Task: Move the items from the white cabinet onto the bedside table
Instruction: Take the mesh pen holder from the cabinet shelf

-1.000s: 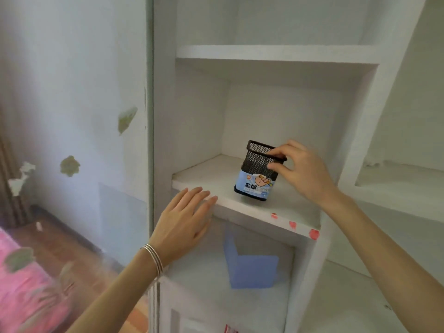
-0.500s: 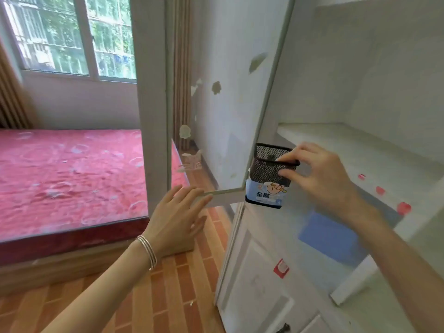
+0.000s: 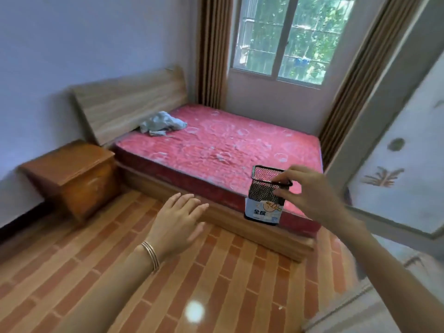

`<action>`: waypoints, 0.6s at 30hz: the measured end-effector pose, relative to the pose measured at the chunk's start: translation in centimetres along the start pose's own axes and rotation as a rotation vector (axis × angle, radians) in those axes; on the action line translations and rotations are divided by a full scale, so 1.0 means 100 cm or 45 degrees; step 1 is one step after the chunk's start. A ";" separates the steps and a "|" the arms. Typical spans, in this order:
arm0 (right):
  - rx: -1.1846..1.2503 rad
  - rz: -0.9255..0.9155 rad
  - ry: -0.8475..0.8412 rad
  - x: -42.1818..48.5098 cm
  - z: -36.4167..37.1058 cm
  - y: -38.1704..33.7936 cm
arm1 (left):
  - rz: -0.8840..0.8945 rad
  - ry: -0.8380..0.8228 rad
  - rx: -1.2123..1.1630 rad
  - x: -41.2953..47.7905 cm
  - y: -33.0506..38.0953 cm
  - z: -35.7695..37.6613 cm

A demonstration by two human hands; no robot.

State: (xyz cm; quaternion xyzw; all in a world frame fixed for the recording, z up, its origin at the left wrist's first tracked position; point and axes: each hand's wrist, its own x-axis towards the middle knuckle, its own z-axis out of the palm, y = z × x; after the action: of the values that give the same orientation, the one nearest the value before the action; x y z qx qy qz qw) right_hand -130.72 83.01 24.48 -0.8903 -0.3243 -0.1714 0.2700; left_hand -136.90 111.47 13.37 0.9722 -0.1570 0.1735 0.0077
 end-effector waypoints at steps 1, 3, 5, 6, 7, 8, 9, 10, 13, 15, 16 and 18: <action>0.033 -0.046 -0.027 0.015 0.019 -0.013 | -0.058 -0.011 0.024 -0.014 -0.020 -0.002; 0.079 -0.131 -0.074 0.043 0.057 -0.038 | -0.168 -0.029 0.058 -0.044 -0.059 -0.008; 0.109 -0.196 -0.113 0.069 0.095 -0.067 | -0.261 -0.033 0.091 -0.072 -0.098 -0.016; 0.114 -0.233 -0.121 0.082 0.115 -0.083 | -0.300 -0.037 0.108 -0.086 -0.117 -0.019; 0.114 -0.274 -0.124 0.095 0.133 -0.099 | -0.337 -0.043 0.122 -0.100 -0.137 -0.023; 0.114 -0.315 -0.127 0.107 0.151 -0.115 | -0.375 -0.047 0.133 -0.112 -0.158 -0.026; 0.115 -0.348 -0.137 0.119 0.169 -0.132 | -0.412 -0.046 0.146 -0.124 -0.180 -0.030; 0.116 -0.376 -0.148 0.132 0.186 -0.148 | -0.444 -0.044 0.161 -0.134 -0.202 -0.033; 0.114 -0.473 -0.164 0.172 0.233 -0.198 | -0.527 -0.016 0.203 -0.161 -0.268 -0.048; 0.115 -0.522 -0.175 0.196 0.262 -0.228 | -0.568 0.033 0.209 -0.176 -0.305 -0.058; 0.120 -0.541 -0.172 0.207 0.276 -0.242 | -0.582 0.041 0.212 -0.184 -0.322 -0.061; 0.133 -0.562 -0.166 0.226 0.303 -0.266 | -0.611 0.013 0.225 -0.202 -0.352 -0.063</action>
State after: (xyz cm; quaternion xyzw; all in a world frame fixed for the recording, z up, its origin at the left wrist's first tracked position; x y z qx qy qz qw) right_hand -128.08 128.98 21.04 -0.7917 -0.5364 -0.1515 0.2502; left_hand -146.15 151.51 13.84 0.9777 0.0940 0.1846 -0.0355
